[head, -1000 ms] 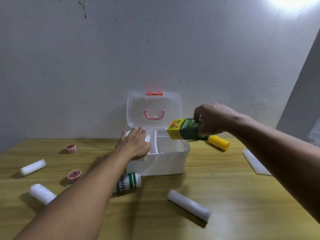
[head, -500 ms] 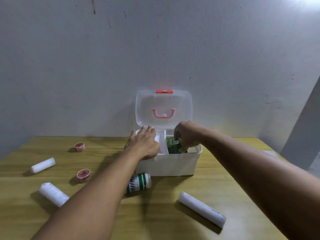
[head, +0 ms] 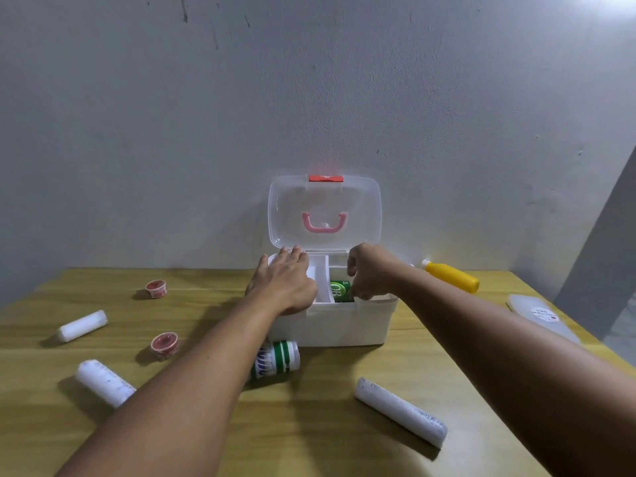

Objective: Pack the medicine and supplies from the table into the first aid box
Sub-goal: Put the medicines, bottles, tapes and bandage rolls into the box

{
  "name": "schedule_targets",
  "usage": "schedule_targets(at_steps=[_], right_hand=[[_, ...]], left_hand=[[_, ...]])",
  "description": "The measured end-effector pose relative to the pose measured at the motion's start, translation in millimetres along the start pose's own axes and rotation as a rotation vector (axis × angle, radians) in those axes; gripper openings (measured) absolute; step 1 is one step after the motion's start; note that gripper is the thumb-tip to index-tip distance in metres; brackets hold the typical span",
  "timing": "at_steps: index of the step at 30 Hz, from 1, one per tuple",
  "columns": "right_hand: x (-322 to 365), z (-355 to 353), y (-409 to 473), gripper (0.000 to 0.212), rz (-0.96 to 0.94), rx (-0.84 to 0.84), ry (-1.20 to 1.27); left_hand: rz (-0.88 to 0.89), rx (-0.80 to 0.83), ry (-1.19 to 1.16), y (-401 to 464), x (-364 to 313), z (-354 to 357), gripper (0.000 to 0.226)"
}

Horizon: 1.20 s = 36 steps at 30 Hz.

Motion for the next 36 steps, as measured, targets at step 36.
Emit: schedule_targets(at_steps=[36], right_hand=[[-200.4, -49.7, -111.3, 0.019, 0.754, -0.382, -0.140]], left_hand=[[0.057, 0.042, 0.078, 1.9, -11.5, 4.5, 0.054]])
Point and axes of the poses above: each hand's wrist, its own y-axis towards the middle knuckle, its own z-axis out of the palm, x = y × z, the point moved 2 cm from there along y, towards the middle knuckle, and after that the axes turned 15 degrees about -x, right-handed, at the moved point
